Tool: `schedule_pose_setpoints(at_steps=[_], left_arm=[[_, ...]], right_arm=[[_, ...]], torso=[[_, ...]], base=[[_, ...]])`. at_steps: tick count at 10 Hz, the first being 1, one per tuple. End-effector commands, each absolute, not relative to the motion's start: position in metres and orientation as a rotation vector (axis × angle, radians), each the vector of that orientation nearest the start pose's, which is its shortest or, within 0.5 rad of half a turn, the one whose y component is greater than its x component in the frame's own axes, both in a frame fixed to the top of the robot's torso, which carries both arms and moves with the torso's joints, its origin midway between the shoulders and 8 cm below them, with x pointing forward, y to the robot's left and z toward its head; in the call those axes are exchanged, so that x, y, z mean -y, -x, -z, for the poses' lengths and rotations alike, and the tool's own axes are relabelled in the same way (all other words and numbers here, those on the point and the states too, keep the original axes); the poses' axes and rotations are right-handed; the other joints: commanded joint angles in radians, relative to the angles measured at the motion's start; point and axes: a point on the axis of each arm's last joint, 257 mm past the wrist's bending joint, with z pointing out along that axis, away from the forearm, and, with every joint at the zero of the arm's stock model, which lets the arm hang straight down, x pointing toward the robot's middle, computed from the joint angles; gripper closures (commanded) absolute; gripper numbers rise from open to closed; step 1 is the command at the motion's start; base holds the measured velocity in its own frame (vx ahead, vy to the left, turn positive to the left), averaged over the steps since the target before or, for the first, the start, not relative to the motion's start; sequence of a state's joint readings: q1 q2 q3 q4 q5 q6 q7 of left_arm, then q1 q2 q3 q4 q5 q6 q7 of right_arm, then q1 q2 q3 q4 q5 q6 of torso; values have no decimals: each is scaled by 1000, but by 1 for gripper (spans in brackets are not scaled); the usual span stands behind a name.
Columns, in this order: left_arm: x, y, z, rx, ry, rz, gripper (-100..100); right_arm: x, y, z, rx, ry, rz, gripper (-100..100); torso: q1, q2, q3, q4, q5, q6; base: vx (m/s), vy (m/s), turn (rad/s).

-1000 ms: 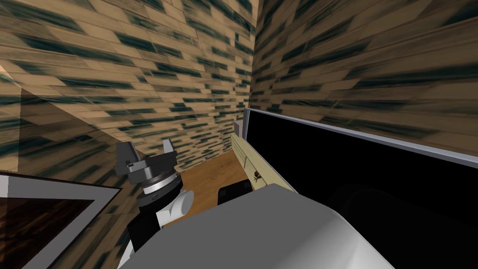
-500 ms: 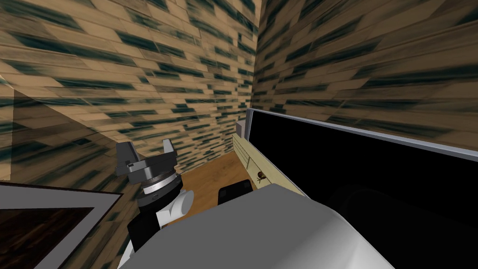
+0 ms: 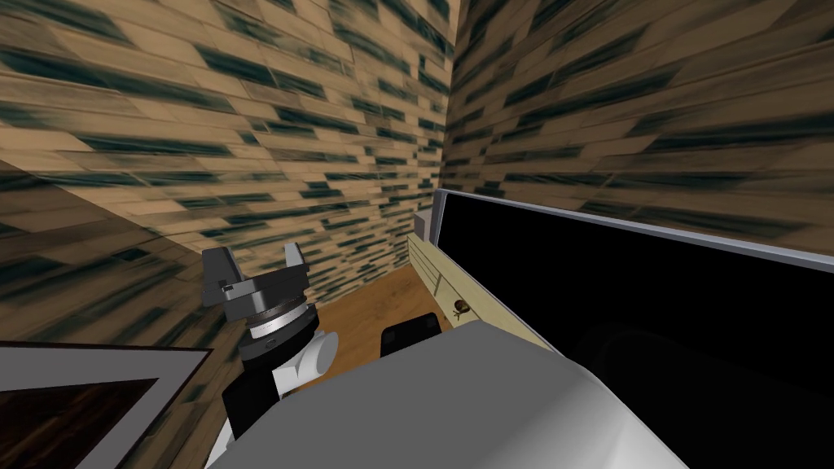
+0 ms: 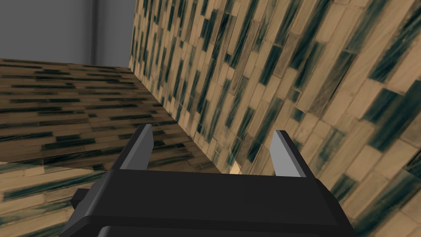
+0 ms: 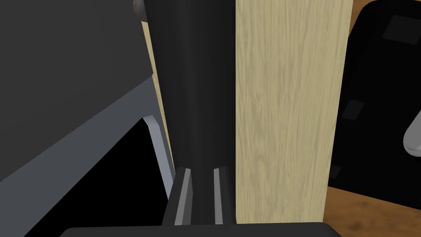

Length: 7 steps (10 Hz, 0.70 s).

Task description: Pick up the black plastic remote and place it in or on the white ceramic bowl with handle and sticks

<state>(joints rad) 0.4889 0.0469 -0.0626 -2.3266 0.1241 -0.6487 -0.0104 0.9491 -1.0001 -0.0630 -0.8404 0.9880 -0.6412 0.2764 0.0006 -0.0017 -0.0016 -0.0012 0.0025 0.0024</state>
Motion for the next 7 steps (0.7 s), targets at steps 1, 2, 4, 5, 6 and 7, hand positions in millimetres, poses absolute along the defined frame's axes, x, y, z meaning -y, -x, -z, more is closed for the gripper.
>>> schedule_pose_setpoints(at_steps=[1, 2, 4, 5, 6, 7], left_arm=[[-266, -307, -72, -429, 548, 1478, 0], [-266, -307, -71, -429, 548, 1478, 0], [-266, -307, -71, -429, 548, 1478, 0], [-266, -307, -71, -429, 548, 1478, 0], [-266, -307, -72, -429, 548, 1478, 0], [-266, -307, -72, -429, 548, 1478, 0]], right_arm=[[682, 165, 409, -3059, 312, 304, 100], [693, 170, 398, -3069, 307, 333, 100], [714, 175, 375, -3084, 297, 387, 100], [722, 177, 365, -3090, 294, 411, 100], [738, 178, 347, -3095, 290, 454, 100], [738, 178, 347, -3095, 290, 454, 100]], torso=[[0, 0, 0, 0, 0, 0], [-1, 0, 0, 0, 0, 0], [1, -1, -1, -1, 1, 0], [1, -2, -1, -1, 1, 0], [2, -1, -1, -1, 1, 0], [3, 1, 0, 0, 2, 1]], base=[[53, 83, -22], [54, 102, -44], [70, 114, -46], [49, 107, -42], [21, 121, -67], [13, 92, -46]])
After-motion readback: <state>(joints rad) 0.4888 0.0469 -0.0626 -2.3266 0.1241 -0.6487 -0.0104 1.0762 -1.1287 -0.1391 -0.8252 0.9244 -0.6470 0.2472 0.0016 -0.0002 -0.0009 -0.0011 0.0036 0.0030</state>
